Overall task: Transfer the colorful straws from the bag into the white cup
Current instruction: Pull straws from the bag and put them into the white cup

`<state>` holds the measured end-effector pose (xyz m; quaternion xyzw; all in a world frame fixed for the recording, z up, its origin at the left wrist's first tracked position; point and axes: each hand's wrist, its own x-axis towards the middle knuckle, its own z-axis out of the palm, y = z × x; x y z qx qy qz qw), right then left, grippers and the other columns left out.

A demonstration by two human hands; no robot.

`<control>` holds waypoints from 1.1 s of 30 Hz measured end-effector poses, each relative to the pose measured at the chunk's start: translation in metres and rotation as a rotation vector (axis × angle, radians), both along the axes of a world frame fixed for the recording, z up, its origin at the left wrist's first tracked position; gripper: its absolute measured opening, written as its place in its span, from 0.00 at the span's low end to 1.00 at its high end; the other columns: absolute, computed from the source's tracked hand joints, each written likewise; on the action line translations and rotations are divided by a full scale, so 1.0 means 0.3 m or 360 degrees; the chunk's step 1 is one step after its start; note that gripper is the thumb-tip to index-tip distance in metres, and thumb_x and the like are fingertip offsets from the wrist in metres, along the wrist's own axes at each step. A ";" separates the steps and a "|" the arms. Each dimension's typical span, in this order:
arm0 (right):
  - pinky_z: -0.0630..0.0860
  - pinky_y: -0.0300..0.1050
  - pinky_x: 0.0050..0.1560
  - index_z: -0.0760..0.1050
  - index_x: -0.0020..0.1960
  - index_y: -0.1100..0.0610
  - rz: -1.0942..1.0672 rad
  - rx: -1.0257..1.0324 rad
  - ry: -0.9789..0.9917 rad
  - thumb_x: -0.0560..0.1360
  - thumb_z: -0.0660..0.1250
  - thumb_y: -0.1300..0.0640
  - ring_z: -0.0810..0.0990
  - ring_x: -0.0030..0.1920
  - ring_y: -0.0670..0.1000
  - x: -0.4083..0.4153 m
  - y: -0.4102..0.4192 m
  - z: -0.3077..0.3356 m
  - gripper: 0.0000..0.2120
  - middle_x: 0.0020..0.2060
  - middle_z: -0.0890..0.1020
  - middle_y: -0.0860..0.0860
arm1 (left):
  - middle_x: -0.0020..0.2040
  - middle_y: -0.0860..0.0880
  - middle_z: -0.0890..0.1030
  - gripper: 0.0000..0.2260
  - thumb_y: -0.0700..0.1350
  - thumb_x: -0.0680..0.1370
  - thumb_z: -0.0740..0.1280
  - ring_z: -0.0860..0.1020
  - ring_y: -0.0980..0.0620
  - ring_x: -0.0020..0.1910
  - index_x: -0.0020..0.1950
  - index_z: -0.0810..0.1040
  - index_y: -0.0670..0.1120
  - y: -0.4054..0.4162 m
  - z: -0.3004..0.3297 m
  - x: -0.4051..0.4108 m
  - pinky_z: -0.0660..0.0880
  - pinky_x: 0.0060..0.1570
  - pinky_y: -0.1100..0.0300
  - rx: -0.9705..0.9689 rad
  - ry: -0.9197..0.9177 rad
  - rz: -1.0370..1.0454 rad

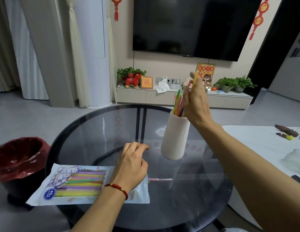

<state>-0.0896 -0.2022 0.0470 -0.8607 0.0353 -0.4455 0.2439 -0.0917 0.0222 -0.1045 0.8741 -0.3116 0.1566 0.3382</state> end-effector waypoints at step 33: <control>0.67 0.49 0.59 0.81 0.60 0.51 -0.0004 0.0133 0.0996 0.87 0.56 0.53 0.76 0.60 0.51 -0.289 0.161 -0.650 0.15 0.59 0.81 0.49 | 0.71 0.51 0.63 0.52 0.65 0.65 0.67 0.62 0.46 0.72 0.80 0.43 0.51 0.135 -0.026 0.002 0.49 0.75 0.35 0.1289 0.0327 -0.0325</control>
